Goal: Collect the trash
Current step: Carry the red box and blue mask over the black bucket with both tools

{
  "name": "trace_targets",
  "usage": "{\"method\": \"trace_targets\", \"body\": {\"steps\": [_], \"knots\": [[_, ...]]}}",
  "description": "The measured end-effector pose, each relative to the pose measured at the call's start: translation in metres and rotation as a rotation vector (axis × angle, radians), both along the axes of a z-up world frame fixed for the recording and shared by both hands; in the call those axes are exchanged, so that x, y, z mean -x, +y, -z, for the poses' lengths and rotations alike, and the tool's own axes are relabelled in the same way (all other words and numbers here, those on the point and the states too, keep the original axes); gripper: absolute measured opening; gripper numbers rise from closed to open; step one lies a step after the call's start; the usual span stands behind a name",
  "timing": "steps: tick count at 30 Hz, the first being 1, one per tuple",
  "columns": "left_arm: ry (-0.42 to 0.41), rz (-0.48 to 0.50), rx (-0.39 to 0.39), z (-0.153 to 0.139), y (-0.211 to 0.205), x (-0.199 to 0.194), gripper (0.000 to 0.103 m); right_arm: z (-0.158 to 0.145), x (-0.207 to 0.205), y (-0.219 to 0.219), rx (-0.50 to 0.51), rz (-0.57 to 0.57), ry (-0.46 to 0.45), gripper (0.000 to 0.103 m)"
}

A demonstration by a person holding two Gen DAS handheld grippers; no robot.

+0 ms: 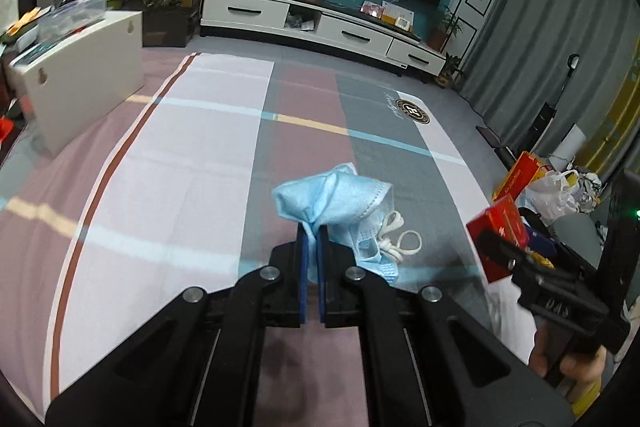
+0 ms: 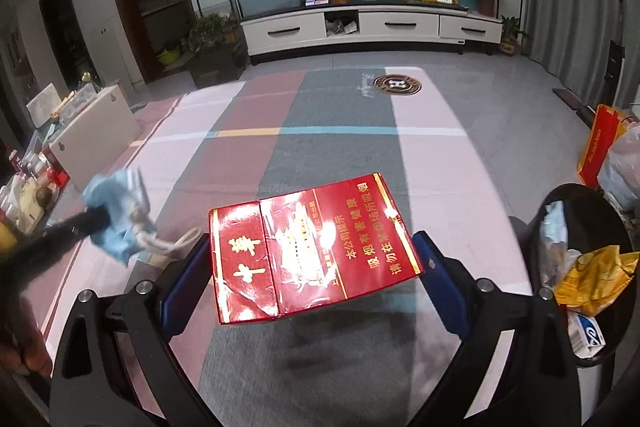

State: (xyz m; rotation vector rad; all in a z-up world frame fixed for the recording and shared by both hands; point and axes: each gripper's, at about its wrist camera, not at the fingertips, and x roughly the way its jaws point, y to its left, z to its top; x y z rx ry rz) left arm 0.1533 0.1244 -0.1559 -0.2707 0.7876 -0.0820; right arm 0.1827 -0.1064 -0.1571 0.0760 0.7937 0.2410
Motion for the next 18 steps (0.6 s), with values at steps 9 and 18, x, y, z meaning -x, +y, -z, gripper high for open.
{"method": "trace_targets", "body": {"steps": [9, 18], "knots": [[0.0, 0.035, 0.031, 0.0, -0.018, 0.023, 0.005, -0.005, 0.021, -0.014, 0.054, 0.001, -0.024, 0.094], [0.001, 0.084, -0.008, 0.004, -0.032, 0.021, 0.005, 0.002, 0.024, -0.024, 0.088, 0.018, -0.008, 0.094]]}}
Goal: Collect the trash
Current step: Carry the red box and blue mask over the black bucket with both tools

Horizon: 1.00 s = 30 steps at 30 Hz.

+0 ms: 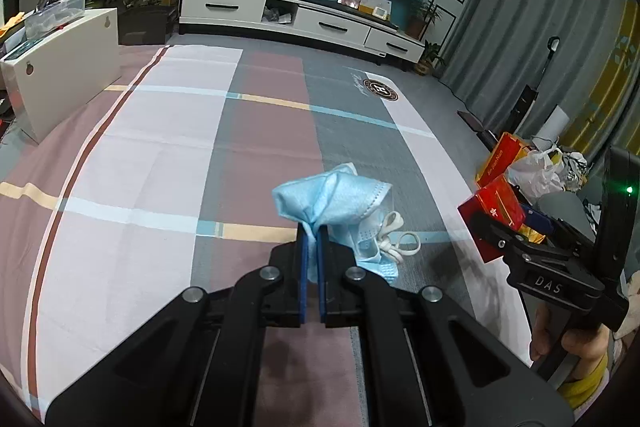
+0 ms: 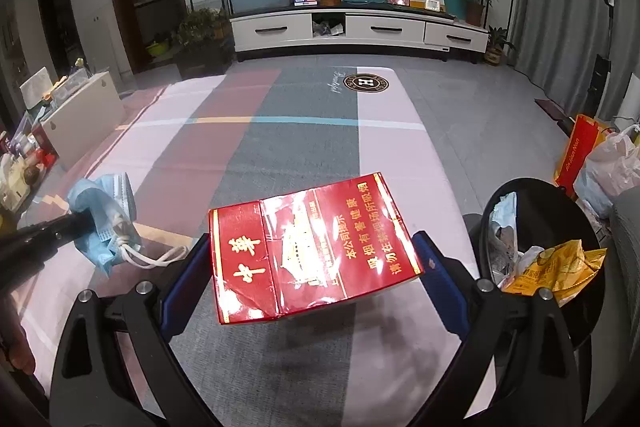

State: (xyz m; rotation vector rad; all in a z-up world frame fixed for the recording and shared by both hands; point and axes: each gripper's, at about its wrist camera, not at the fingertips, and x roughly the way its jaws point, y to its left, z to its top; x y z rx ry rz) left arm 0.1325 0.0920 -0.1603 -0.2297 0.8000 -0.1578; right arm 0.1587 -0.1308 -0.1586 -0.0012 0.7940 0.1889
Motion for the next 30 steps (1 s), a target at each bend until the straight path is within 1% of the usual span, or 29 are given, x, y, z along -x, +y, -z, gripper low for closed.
{"method": "trace_targets", "body": {"steps": [8, 21, 30], "knots": [[0.006, 0.022, -0.014, 0.003, -0.012, 0.0, 0.005, -0.004, 0.006, -0.012, -0.002, 0.008, -0.013, 0.094], [-0.009, 0.085, -0.048, 0.001, -0.041, 0.001, 0.005, -0.013, 0.023, -0.05, -0.024, 0.057, -0.045, 0.094], [0.005, 0.083, -0.04, 0.007, -0.051, 0.007, 0.005, -0.018, 0.029, -0.055, -0.038, 0.042, -0.062, 0.094]]}}
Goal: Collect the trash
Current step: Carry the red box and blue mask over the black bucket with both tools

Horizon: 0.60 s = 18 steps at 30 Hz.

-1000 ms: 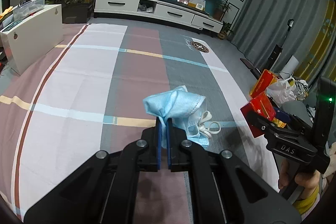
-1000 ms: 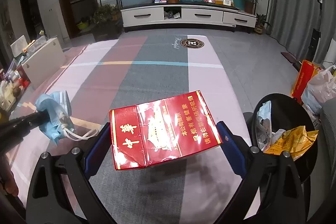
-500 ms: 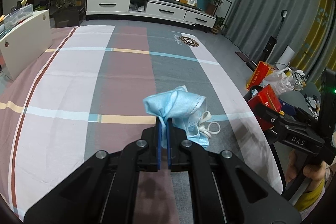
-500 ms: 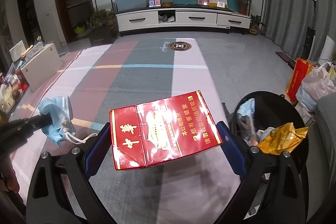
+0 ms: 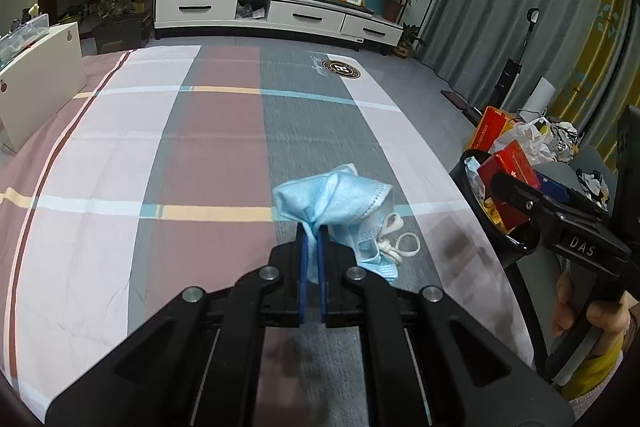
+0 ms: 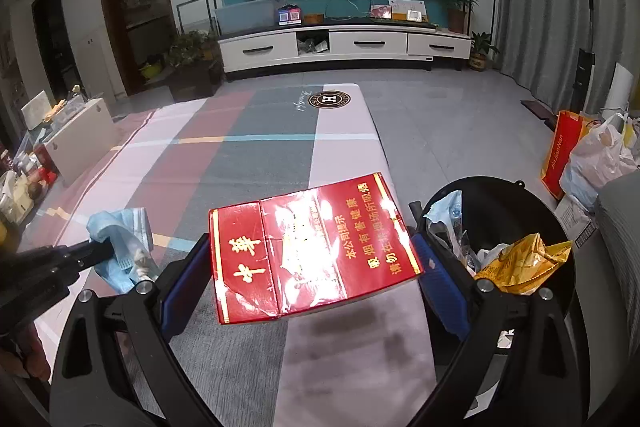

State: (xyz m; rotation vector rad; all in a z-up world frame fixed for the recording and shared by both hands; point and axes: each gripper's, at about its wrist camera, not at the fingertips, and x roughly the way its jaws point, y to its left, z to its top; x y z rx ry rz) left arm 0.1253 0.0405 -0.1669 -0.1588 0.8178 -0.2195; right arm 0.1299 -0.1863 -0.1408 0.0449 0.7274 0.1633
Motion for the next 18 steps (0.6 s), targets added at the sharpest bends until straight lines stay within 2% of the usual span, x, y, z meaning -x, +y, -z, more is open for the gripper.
{"method": "trace_targets", "body": {"steps": [6, 18], "knots": [[0.003, 0.001, 0.001, -0.005, -0.007, 0.002, 0.005, -0.005, 0.004, -0.01, -0.021, 0.011, -0.017, 0.094], [-0.052, 0.058, -0.063, -0.025, -0.052, -0.005, 0.006, -0.016, 0.017, -0.045, -0.069, 0.077, -0.06, 0.094]]}}
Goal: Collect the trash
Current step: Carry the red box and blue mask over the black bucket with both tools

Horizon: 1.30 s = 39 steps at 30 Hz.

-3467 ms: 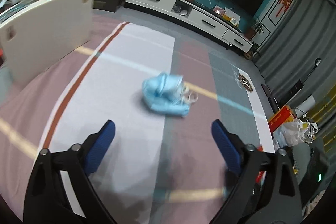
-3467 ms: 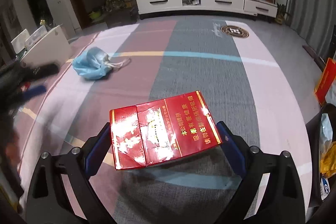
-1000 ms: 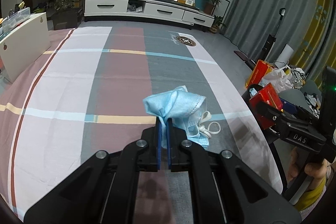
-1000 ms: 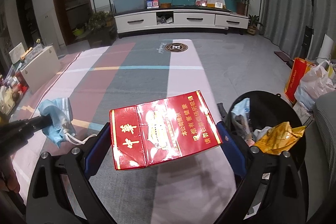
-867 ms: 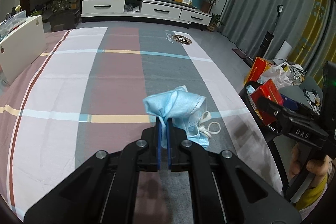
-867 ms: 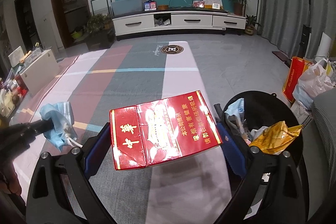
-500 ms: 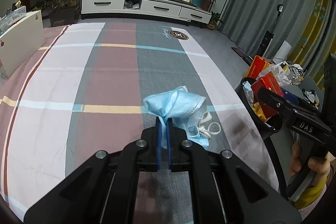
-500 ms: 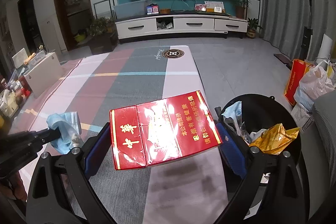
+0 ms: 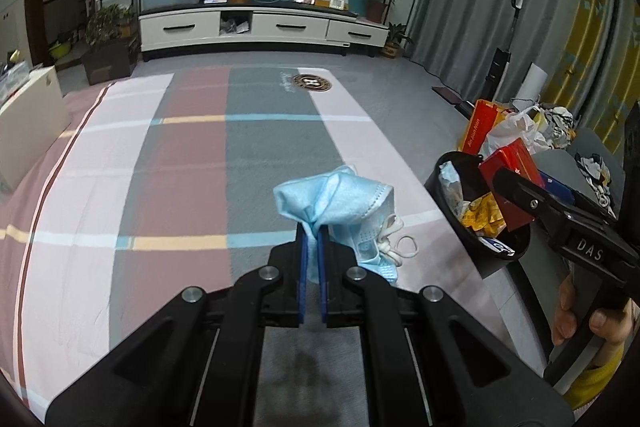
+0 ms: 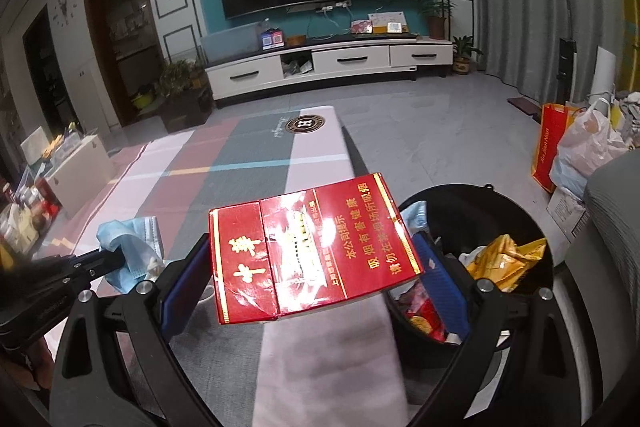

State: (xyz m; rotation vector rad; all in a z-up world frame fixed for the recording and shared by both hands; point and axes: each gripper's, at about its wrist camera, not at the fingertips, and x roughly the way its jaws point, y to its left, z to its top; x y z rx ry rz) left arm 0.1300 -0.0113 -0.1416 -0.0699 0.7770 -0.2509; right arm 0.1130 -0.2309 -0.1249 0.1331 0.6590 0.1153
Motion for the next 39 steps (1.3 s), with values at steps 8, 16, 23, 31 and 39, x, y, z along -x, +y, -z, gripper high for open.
{"method": "trace_targets", "body": {"steps": [8, 16, 23, 31, 39], "knots": [[-0.021, 0.054, -0.026, -0.007, -0.034, 0.002, 0.006, -0.002, 0.011, -0.026, -0.009, 0.053, -0.012, 0.094], [-0.032, 0.11, -0.04, -0.012, -0.063, 0.002, 0.006, -0.003, 0.02, -0.05, -0.03, 0.095, -0.022, 0.094], [-0.043, 0.152, -0.049, -0.017, -0.089, 0.001, 0.006, -0.002, 0.028, -0.071, -0.045, 0.131, -0.023, 0.094], [-0.052, 0.193, -0.049, -0.021, -0.116, -0.004, 0.006, 0.001, 0.038, -0.095, -0.06, 0.18, -0.022, 0.094], [-0.067, 0.245, -0.056, -0.022, -0.15, -0.015, 0.006, 0.005, 0.041, -0.121, -0.079, 0.238, -0.008, 0.094]]}}
